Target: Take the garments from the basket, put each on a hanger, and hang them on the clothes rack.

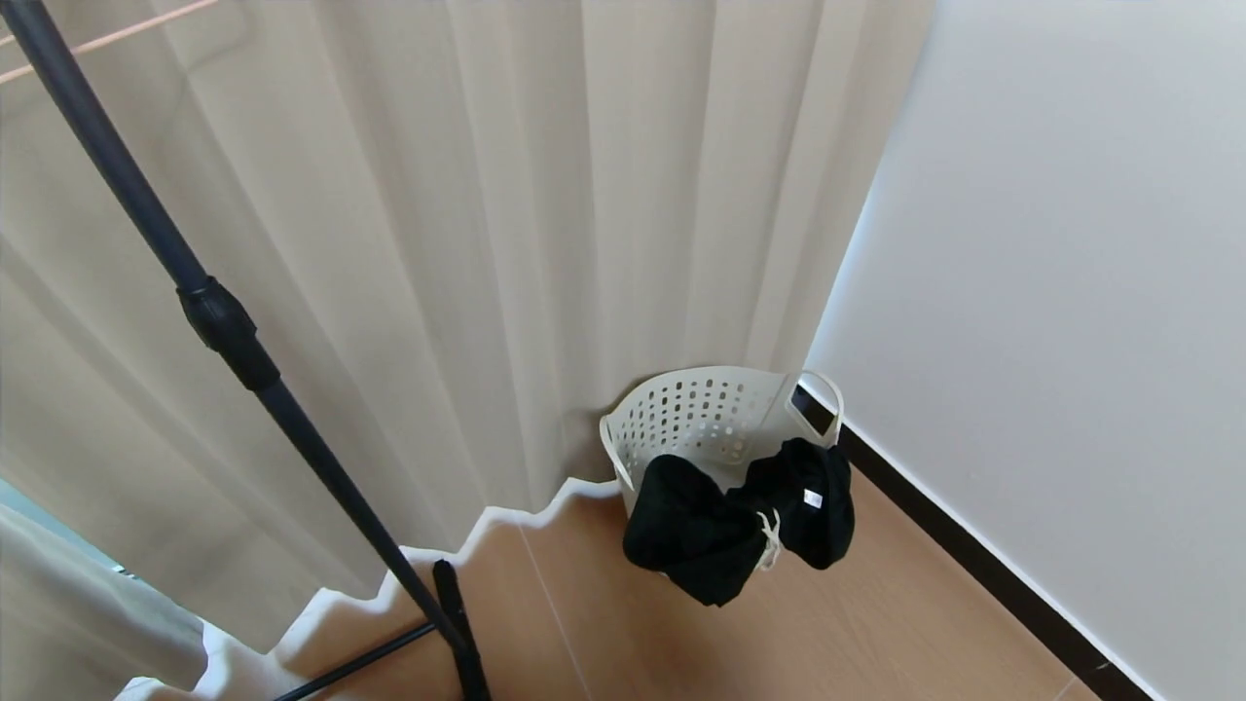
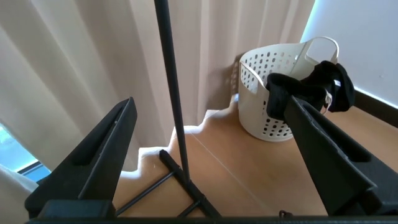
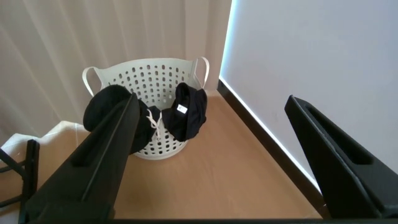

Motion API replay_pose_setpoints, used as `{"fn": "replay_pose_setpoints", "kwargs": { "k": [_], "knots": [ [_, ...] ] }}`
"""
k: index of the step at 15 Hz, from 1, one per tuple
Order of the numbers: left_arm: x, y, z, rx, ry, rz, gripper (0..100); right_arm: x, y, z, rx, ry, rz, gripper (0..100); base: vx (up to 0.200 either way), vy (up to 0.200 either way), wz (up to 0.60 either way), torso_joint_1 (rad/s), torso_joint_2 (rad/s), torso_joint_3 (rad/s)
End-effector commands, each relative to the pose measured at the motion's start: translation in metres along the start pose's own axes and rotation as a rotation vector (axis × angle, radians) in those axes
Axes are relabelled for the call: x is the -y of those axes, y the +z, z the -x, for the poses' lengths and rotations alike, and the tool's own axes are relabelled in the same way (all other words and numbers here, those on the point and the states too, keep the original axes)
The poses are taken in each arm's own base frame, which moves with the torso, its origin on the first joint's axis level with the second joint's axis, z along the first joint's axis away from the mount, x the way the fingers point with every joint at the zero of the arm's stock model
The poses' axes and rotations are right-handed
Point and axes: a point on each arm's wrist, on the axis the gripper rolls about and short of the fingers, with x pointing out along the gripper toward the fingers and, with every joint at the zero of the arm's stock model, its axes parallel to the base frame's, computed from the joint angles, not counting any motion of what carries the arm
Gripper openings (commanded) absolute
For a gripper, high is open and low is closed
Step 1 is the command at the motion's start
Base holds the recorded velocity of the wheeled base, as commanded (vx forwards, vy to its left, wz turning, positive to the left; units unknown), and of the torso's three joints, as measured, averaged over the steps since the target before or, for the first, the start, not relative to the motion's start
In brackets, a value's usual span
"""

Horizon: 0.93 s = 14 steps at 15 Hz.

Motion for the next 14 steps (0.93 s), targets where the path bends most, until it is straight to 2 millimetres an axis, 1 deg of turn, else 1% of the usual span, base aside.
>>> {"fn": "replay_pose_setpoints", "kwargs": {
  "k": [1,14],
  "knots": [
    [0.0000,0.0001,-0.0001,-0.001,-0.001,0.000,100,0.0000,0.0000,0.0000,0.001,0.000,0.000,100,0.000,0.000,0.00,0.017,0.00,-0.203],
    [0.0000,0.0001,-0.0001,-0.001,-0.001,0.002,100,0.0000,0.0000,0.0000,0.001,0.002,0.000,100,0.000,0.000,0.00,0.004,0.00,-0.196]
  ]
}}
